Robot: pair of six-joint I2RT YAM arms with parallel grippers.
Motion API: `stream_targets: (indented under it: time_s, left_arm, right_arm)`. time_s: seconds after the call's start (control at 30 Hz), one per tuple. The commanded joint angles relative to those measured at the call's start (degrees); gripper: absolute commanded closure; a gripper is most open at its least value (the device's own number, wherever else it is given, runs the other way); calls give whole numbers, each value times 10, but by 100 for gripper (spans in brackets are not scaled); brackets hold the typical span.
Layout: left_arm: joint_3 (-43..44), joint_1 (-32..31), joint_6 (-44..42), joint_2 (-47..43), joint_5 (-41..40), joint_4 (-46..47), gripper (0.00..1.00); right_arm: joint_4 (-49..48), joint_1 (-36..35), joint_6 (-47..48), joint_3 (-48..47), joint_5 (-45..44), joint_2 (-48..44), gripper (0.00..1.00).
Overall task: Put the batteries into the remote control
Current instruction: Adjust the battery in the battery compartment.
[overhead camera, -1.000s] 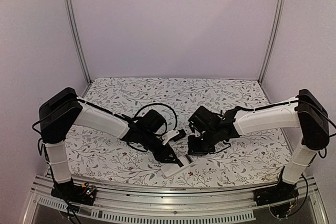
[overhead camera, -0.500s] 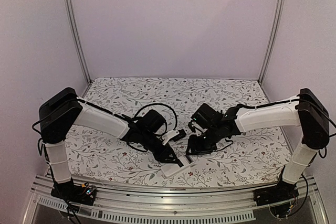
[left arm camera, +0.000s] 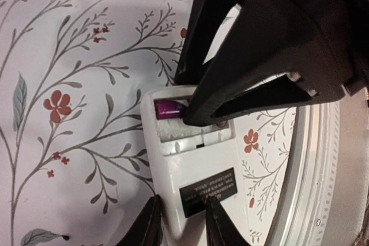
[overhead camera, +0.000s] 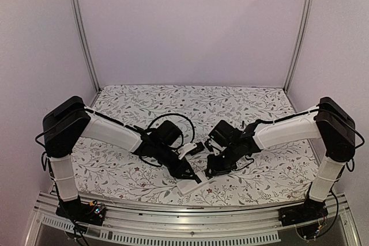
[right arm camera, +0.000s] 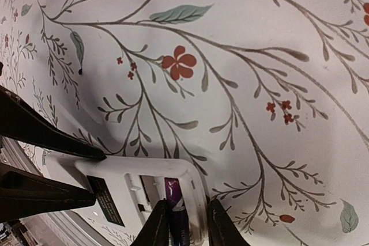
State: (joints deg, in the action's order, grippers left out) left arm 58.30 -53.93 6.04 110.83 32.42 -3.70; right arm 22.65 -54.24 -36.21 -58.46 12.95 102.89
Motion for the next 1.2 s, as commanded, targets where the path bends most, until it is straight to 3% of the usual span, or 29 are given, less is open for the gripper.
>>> stream_targets:
  time_s: [0.0, 0.43, 0.8, 0.87, 0.97, 1.17]
  left_arm:
    - [1, -3, -5, 13, -8, -12, 74]
    - [2, -3, -7, 16, -7, -14, 74]
    - [4, -2, -8, 24, -3, -14, 74]
    - [5, -3, -8, 24, -3, -13, 74]
    - [4, -2, -7, 24, -2, -13, 74]
    - [3, -3, -7, 21, -3, -13, 74]
  right_arm:
    - [-13, 2, -6, 29, -17, 10, 80]
    - [-31, 0, -36, 51, -74, 10, 90]
    - [-26, -18, -64, 48, -157, 17, 92]
    - [-30, -18, -61, 45, -156, 14, 90]
    - [-37, -19, -47, 33, -151, 18, 77]
    - [-47, -20, -33, 19, -149, 26, 76]
